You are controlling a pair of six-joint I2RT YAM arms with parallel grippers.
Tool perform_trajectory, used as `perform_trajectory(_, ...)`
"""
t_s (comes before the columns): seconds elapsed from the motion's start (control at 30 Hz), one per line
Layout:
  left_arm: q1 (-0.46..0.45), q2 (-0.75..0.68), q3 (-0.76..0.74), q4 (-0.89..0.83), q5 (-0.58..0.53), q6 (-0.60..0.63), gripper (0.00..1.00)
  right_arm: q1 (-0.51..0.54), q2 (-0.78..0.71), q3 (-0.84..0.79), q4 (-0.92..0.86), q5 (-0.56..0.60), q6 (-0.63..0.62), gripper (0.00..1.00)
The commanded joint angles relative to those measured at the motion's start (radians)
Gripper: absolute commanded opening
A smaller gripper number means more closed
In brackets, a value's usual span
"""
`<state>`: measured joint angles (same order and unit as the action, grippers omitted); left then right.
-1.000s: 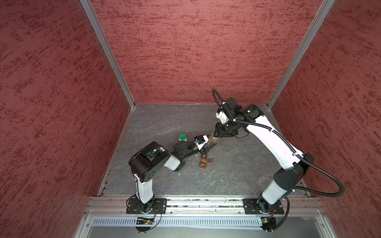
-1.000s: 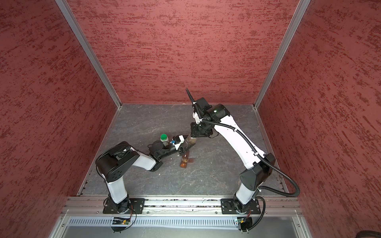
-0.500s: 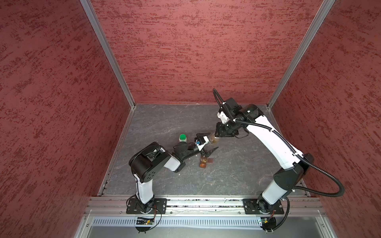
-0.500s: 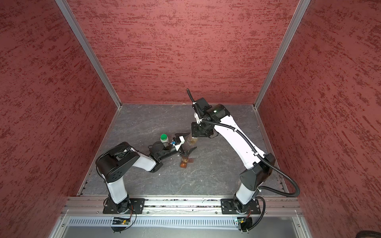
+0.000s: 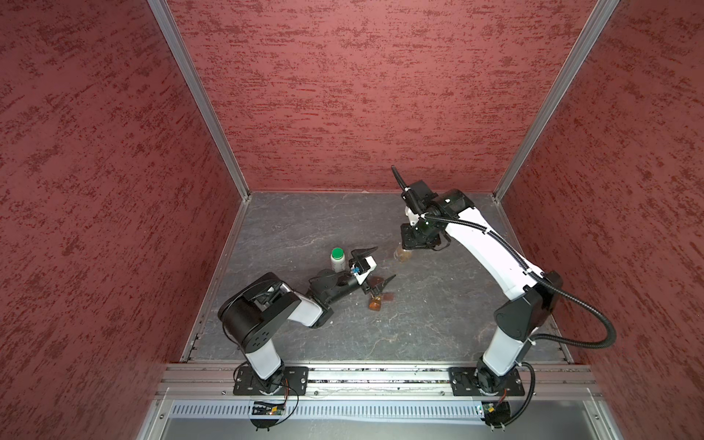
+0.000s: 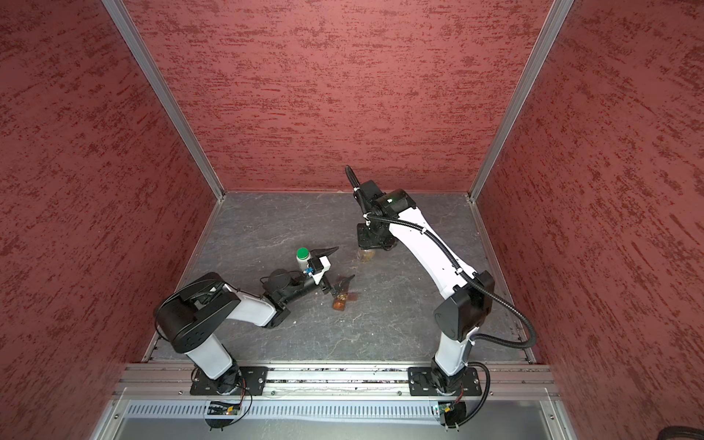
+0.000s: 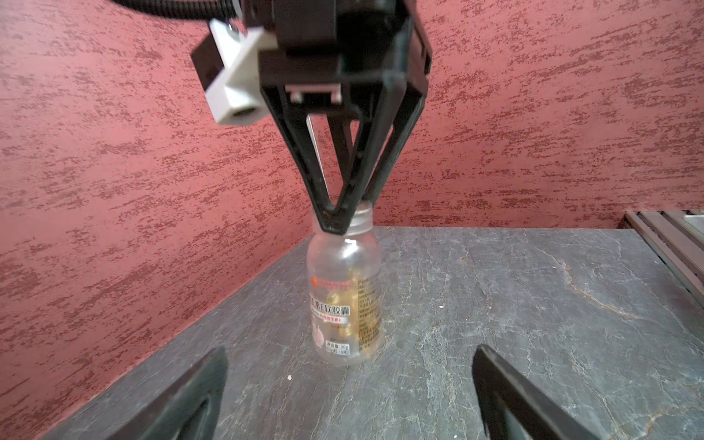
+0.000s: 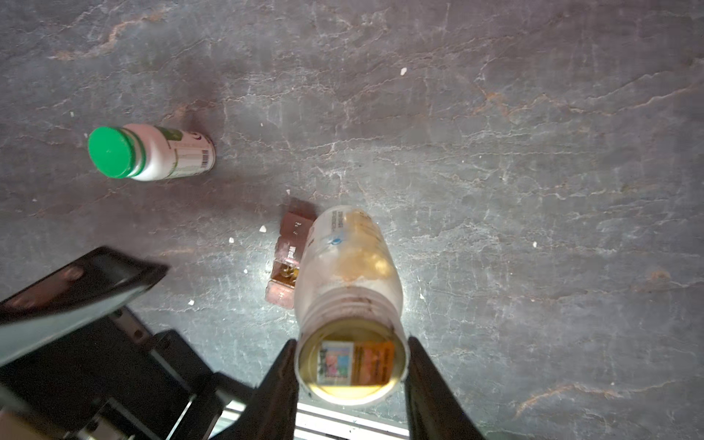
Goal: Sort the pills into containers
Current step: 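Set the capped bottle on the table with the left gripper while right releases, then open the right gripper and draw both arms back from the bottle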
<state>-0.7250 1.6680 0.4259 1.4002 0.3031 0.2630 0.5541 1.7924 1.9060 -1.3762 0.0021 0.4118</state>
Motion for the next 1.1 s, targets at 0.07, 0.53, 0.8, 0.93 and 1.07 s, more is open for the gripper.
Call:
perform_trajectory(0.07,-0.008,-0.080,-0.053,-0.022,-0.123,0.006,0.99,-0.031,0.051,-0.026,0.082,0.100,0.011,0.31)
perform_trajectory(0.53,-0.050,-0.359,-0.115,-0.310,-0.398,-0.028,0.94,-0.111,0.220,0.006,0.165,0.127,0.022,0.31)
perform_trajectory(0.8,-0.047,-0.535,-0.093,-0.599,-0.476,-0.151,0.89,-0.133,0.347,0.118,0.150,0.139,0.013,0.32)
perform_trajectory(0.93,-0.008,-0.619,-0.035,-0.847,-0.486,-0.297,0.82,-0.141,0.387,0.157,0.143,0.140,0.007,0.32)
perform_trajectory(1.07,0.017,-0.658,-0.024,-0.956,-0.453,-0.356,0.74,-0.151,0.413,0.188,0.138,0.137,0.003,0.33)
